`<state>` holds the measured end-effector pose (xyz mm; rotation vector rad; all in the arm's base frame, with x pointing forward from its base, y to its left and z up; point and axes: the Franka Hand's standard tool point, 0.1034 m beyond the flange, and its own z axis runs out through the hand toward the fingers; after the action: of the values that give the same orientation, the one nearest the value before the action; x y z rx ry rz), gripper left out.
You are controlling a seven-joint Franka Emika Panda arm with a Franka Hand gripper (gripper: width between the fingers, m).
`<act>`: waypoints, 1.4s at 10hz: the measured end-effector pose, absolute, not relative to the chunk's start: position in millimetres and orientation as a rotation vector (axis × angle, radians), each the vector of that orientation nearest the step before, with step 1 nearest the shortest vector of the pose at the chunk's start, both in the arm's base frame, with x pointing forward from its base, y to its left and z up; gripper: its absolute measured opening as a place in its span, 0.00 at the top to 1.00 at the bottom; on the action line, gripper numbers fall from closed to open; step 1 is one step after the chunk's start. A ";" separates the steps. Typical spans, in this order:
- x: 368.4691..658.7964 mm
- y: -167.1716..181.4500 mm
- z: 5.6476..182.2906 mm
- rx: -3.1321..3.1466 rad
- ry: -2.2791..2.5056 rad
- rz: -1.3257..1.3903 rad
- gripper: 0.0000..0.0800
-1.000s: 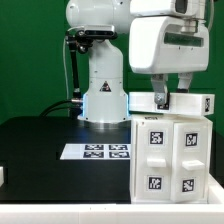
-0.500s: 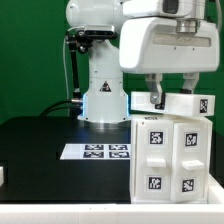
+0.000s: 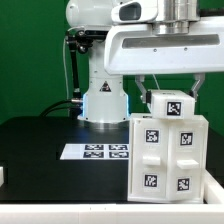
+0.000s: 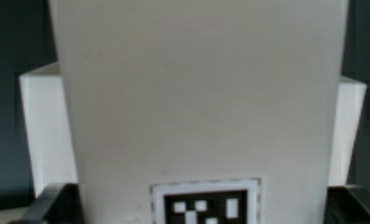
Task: Assemble cabinet
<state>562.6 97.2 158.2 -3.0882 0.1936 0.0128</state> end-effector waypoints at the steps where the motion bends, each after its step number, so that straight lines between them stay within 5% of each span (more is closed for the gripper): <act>1: 562.6 96.9 158.1 -3.080 0.299 0.015 0.31; 7: 561.7 91.6 156.5 -2.632 1.517 -0.049 0.31; 14: 562.7 93.1 156.2 -1.926 2.286 0.059 0.31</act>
Offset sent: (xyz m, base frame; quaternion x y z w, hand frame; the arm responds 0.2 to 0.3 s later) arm -0.0083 -0.0247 0.0046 -0.0122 0.0669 0.3130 0.9473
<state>562.7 93.1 156.2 -1.9263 2.2863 0.0586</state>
